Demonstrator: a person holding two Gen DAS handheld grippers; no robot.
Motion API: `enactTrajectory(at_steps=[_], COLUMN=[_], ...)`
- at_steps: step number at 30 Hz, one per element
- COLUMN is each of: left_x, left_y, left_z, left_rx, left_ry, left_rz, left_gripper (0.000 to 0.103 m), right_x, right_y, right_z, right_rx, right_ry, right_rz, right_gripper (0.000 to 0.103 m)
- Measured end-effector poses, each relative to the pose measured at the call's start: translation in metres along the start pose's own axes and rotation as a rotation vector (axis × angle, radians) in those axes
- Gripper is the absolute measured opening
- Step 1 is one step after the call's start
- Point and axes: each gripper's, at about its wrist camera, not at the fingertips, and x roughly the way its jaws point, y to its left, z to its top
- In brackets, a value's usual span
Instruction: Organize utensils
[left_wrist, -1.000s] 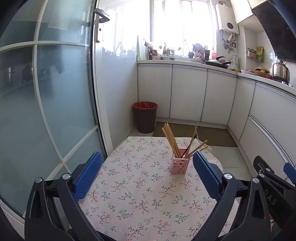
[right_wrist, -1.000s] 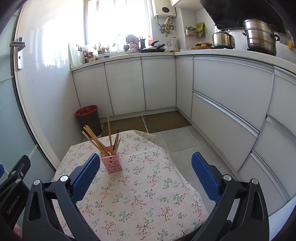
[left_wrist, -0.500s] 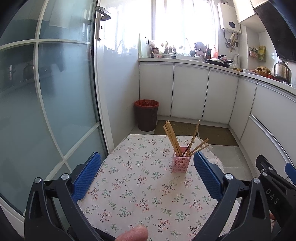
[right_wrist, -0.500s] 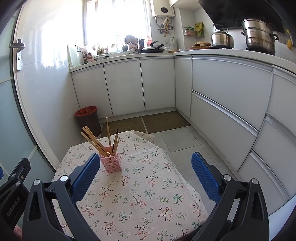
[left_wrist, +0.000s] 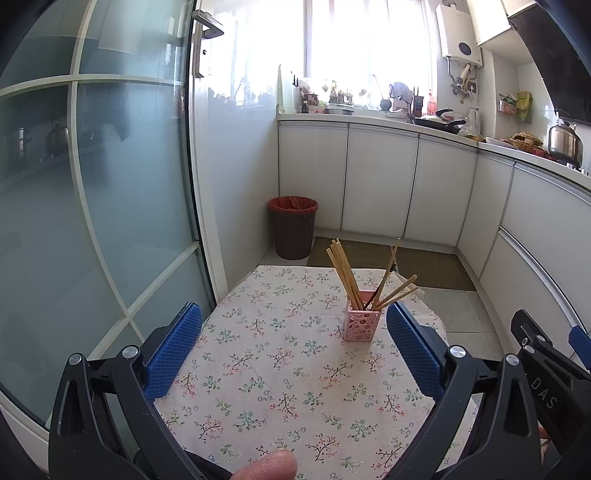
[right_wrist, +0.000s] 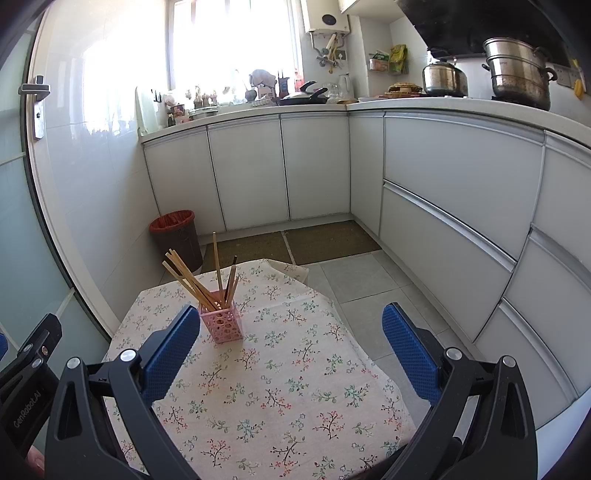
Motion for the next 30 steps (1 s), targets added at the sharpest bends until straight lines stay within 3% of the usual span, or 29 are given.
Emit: enactTrajectory(at_steps=[30], left_x=[0.0024], left_y=[0.0007], left_z=[-0.0005], left_rx=[-0.010], left_ry=[0.022], left_rz=[0.011], left_gripper=[0.096], right_x=[0.0013], right_y=[-0.0005], right_z=[0.0010], right_rx=[0.000], right_ry=[0.007], right_rz=[-0.002], right_gripper=[0.096])
